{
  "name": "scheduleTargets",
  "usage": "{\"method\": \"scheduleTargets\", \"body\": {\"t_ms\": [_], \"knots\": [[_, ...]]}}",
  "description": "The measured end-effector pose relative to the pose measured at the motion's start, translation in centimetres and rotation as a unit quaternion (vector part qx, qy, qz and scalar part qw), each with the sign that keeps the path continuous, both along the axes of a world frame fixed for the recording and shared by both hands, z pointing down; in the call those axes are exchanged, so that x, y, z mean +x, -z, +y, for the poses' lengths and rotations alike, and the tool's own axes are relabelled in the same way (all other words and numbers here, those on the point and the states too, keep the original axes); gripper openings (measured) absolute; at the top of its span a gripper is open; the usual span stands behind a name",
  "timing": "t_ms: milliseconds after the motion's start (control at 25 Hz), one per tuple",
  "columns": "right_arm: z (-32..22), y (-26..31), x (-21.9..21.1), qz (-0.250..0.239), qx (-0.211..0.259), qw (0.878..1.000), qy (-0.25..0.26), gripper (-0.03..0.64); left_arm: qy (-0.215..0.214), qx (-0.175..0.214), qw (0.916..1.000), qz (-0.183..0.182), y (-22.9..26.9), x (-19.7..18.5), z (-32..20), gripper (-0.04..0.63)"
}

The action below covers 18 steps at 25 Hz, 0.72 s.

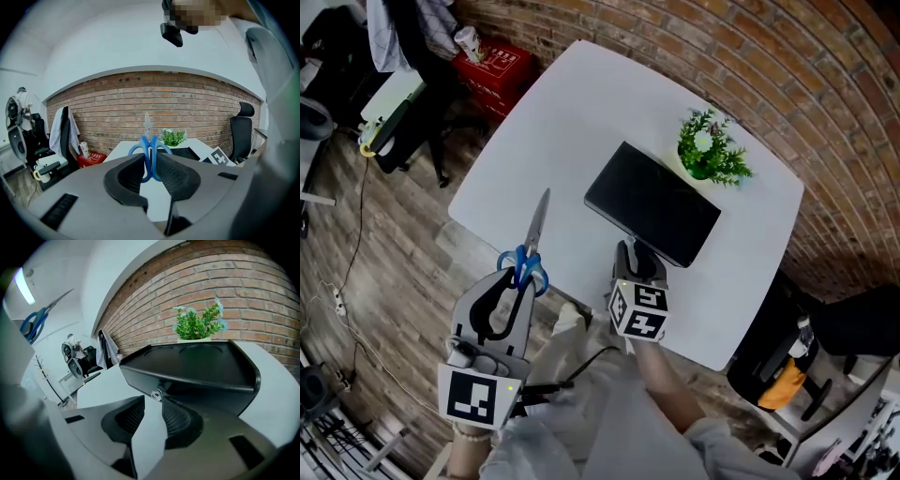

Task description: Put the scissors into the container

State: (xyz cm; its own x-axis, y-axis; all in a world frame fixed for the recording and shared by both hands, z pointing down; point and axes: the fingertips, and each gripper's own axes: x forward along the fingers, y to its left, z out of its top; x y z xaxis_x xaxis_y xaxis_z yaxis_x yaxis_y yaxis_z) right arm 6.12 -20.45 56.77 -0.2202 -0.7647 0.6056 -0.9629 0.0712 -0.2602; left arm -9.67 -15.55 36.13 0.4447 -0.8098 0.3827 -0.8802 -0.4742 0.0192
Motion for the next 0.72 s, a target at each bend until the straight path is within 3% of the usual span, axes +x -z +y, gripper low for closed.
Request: {"method": "scheduleTargets", "body": {"t_ms": [320, 720], "knots": [[-0.52, -0.07, 0.62, -0.005, -0.009, 0.999, -0.036, 0.095, -0.002, -0.005, 1.0, 0.006, -0.4, -0.29, -0.04, 0.095], [-0.53, -0.19, 0.48, 0.008, -0.009, 0.999, -0.033, 0.085, -0.004, -0.008, 0.9999, 0.011, -0.68, -0.72, 0.2, 0.094]]}}
